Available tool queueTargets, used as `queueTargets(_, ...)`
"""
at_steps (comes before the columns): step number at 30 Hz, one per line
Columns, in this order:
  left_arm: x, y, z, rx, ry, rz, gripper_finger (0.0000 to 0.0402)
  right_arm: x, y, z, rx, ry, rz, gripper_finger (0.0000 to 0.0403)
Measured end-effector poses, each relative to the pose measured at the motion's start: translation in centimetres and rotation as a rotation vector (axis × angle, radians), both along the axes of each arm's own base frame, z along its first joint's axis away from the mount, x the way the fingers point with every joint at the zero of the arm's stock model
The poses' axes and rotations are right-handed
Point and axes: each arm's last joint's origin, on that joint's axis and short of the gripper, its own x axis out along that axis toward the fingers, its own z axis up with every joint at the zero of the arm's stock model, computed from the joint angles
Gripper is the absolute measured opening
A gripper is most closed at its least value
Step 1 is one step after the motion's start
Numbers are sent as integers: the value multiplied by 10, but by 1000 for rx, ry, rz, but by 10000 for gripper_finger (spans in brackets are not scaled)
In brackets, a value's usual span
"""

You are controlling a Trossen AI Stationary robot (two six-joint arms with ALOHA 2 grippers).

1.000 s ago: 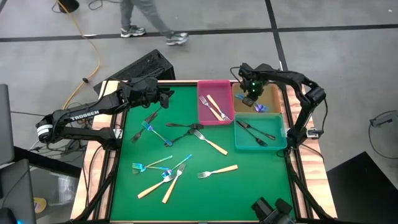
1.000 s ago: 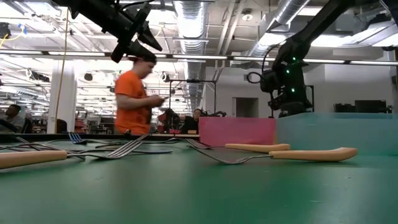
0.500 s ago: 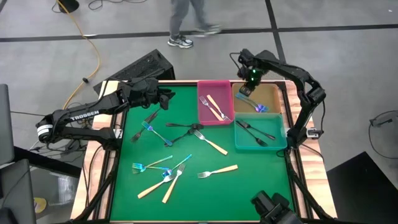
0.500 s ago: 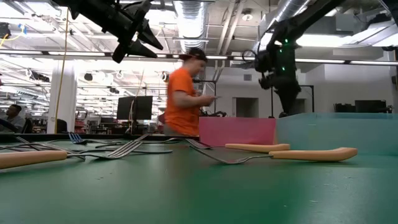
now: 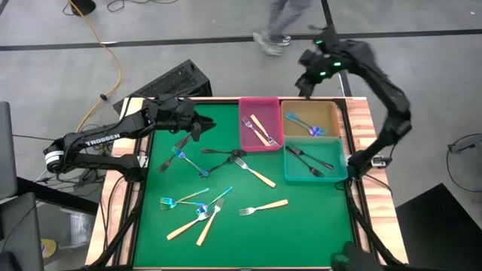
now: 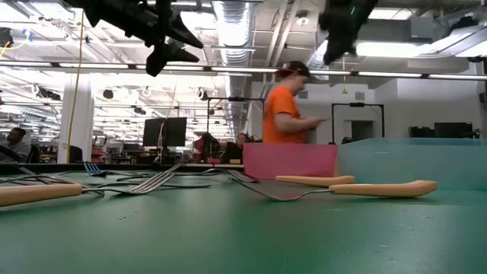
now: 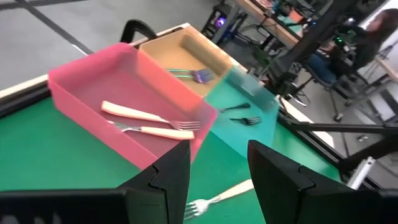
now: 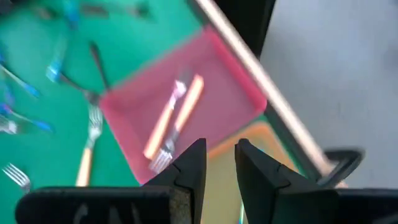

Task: Sort silverware by color (type)
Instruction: Put the black fork into the blue bin

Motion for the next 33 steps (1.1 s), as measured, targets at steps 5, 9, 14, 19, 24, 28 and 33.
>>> queueTargets(5,1,-1,2,-9,-24,-52,144,-38,49,51,-147,-169,33,109)
queueTargets(9,3,-6,5,-7,-58,-121,144,-68,89,73,-222,-261,59,109)
queueTargets(14,8,-16,6,21,-76,-212,144,-99,127,81,-220,-337,8,109)
queueTargets(19,12,-30,4,15,-61,-310,144,-119,153,71,-177,-364,-37,109)
queueTargets(24,13,-46,-3,-21,22,-363,144,-131,168,48,-101,-373,-94,109)
queueTargets(28,10,-53,-14,1,162,-284,144,-136,174,26,-63,-382,-127,109)
queueTargets(33,6,-49,-21,36,270,-98,144,-136,174,4,-69,-467,-165,109)
